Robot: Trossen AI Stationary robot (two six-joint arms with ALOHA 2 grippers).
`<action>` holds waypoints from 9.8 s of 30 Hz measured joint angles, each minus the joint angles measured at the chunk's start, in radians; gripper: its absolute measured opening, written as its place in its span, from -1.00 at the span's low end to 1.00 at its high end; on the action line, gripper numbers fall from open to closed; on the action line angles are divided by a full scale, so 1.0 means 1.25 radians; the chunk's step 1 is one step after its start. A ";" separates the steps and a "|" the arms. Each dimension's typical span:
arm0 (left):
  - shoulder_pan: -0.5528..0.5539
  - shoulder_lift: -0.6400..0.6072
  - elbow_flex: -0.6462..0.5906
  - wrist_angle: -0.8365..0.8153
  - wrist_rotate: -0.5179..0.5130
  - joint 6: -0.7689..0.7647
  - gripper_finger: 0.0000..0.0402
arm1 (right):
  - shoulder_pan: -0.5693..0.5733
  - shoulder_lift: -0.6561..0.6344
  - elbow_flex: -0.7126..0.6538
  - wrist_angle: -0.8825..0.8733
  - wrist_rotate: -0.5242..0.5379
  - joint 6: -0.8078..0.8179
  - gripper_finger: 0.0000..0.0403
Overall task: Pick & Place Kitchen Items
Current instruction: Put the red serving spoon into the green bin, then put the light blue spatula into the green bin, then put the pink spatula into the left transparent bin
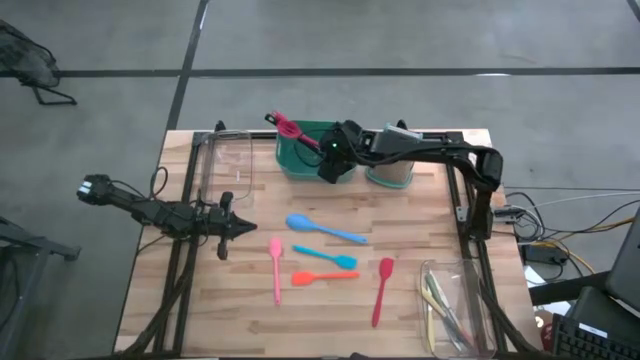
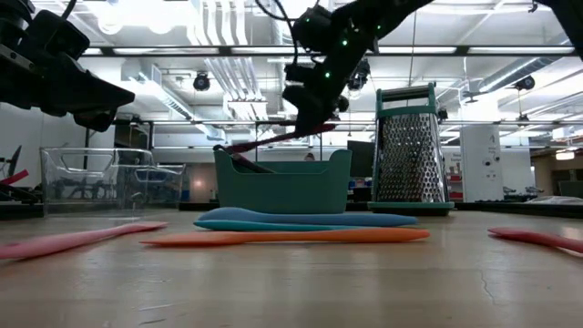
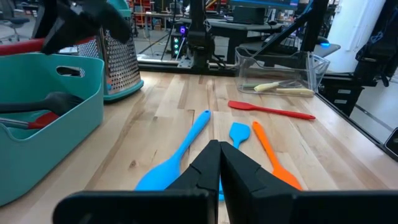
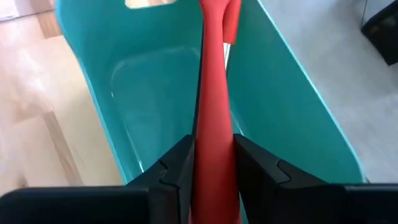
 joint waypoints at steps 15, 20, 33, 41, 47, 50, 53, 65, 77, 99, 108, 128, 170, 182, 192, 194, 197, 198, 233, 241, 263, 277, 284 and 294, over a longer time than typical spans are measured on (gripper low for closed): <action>0.000 0.000 0.000 0.000 0.000 0.000 -0.94 | -0.014 0.111 0.000 0.018 0.000 -0.017 -0.41; 0.000 0.000 0.000 0.000 0.000 0.000 -0.94 | -0.013 0.111 0.002 0.015 0.000 -0.008 -0.20; 0.000 0.000 0.000 0.000 0.000 0.000 -0.94 | 0.064 0.056 0.036 0.016 -0.006 -0.022 0.04; 0.000 0.000 0.000 0.000 0.000 0.000 -0.94 | 0.190 0.058 0.035 0.024 -0.008 -0.047 0.00; 0.000 0.000 0.000 0.000 0.000 0.000 -0.94 | 0.263 0.085 0.033 0.024 -0.010 -0.038 -0.08; 0.000 0.000 0.000 0.000 0.000 0.000 -0.94 | 0.283 0.101 0.033 0.021 -0.012 -0.023 -0.12; 0.000 0.000 0.000 0.000 0.000 0.000 -0.94 | 0.297 0.116 0.028 0.018 -0.012 -0.022 -0.16; 0.000 0.000 0.000 0.000 0.000 0.000 -0.94 | 0.303 0.182 0.018 0.022 -0.096 0.037 -0.30; 0.000 0.000 0.000 0.000 0.000 0.000 -0.94 | 0.301 0.234 0.004 0.017 -0.093 0.062 -0.33; 0.000 0.000 0.000 0.000 0.000 0.000 -0.94 | 0.296 0.235 -0.035 0.039 -0.112 0.128 -0.83; 0.000 0.000 0.000 0.000 0.000 0.000 -0.94 | 0.295 0.240 0.008 0.000 -0.113 0.117 -0.81; 0.000 0.000 0.000 0.000 0.000 0.000 -0.94 | 0.294 0.227 0.152 -0.104 -0.073 0.064 -0.82; 0.000 0.000 0.000 0.000 0.000 0.000 -0.94 | -0.015 0.221 0.389 -0.105 0.064 -0.086 -0.74; 0.000 0.000 0.000 0.000 0.000 0.000 -0.94 | -0.016 0.222 0.233 0.006 0.057 -0.086 -0.65; 0.000 0.000 0.000 0.000 0.000 0.000 -0.94 | -0.013 0.222 0.240 -0.010 0.058 -0.085 -0.28; 0.000 0.000 0.000 0.000 0.000 0.000 -0.94 | -0.008 0.220 0.265 -0.025 0.057 -0.079 -0.22; 0.000 0.000 0.000 0.000 0.000 0.000 -0.94 | 0.006 0.218 0.315 -0.074 0.057 -0.078 -0.15; 0.000 0.000 0.000 0.000 0.000 0.000 -0.94 | 0.011 0.217 0.333 -0.095 0.057 -0.077 -0.13; 0.000 0.000 0.000 0.000 0.000 0.000 -0.94 | 0.190 -0.206 0.209 -0.123 -0.138 -0.091 -0.96; 0.000 0.000 0.000 0.000 0.000 0.000 -0.94 | 0.247 -0.458 -0.099 0.051 -0.134 -0.045 -0.96; 0.000 0.000 0.000 0.000 0.000 0.000 -0.94 | 0.277 -0.995 -0.829 0.432 -0.133 0.051 -0.96; 0.000 0.000 0.000 0.000 0.000 0.000 -0.94 | 0.277 -1.260 -1.031 0.471 -0.134 0.041 -0.96; 0.000 0.000 0.000 0.000 0.000 0.000 -0.94 | 0.276 -1.394 -1.083 0.471 -0.165 0.044 -0.96; 0.000 0.000 0.000 0.000 0.000 0.000 -0.94 | 0.276 -1.507 -1.127 0.457 -0.277 0.020 -0.96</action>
